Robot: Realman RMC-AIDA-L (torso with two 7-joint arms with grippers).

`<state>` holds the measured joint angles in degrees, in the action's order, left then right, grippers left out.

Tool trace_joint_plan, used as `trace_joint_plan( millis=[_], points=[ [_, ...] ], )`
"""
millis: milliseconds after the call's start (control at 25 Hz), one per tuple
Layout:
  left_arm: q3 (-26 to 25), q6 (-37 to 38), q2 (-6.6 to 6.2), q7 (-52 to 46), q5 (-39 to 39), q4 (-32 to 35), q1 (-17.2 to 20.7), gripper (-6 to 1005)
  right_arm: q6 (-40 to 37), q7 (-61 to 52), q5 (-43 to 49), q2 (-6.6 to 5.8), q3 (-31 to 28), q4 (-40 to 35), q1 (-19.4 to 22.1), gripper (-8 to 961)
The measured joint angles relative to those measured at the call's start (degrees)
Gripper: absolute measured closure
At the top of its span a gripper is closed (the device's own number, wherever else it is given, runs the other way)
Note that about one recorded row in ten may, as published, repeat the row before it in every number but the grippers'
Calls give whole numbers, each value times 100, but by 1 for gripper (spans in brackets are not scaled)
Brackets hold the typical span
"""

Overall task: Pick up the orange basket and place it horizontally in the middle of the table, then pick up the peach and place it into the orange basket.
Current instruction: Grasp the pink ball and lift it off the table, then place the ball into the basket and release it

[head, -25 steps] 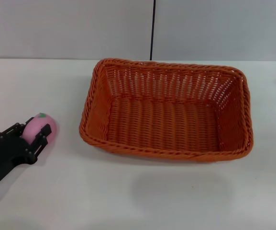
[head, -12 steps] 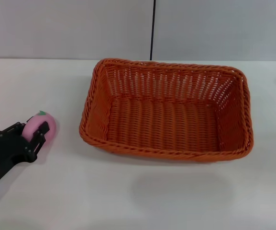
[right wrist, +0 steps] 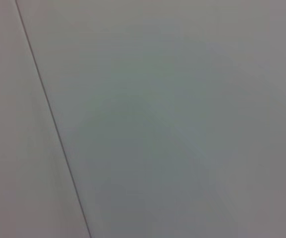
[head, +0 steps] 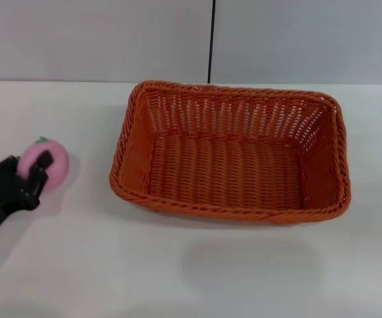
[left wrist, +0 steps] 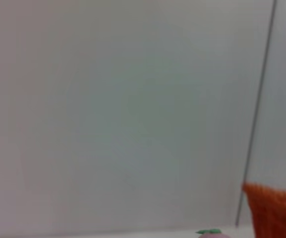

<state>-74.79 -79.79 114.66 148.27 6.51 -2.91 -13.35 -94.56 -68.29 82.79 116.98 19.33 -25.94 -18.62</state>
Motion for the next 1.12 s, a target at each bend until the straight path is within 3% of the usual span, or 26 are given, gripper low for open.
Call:
trace_joint_plan(
  millis=[280,560,600,720,880,1120],
  points=[
    [-514,-563,64,-123,-3,-97,-3,816,0,0,0,5,0,2,12,505],
    [-661,-928,171,-603,34,-764,-60,857,-19,-1,0,22,-144,11,44,505],
    [-585,-930,249,-789,49,-828,-222,861,-26,-6,0,27,-250,40,50,505],
    [-359,-927,307,-875,91,-843,-443,871,-31,-18,-1,27,-348,84,52,505],
    [273,-761,334,-893,204,-850,-877,887,-35,-25,-34,9,-427,199,52,505],
    [778,-291,351,-1078,209,-893,-1220,926,-36,-35,-50,4,-439,213,52,505]
  ],
)
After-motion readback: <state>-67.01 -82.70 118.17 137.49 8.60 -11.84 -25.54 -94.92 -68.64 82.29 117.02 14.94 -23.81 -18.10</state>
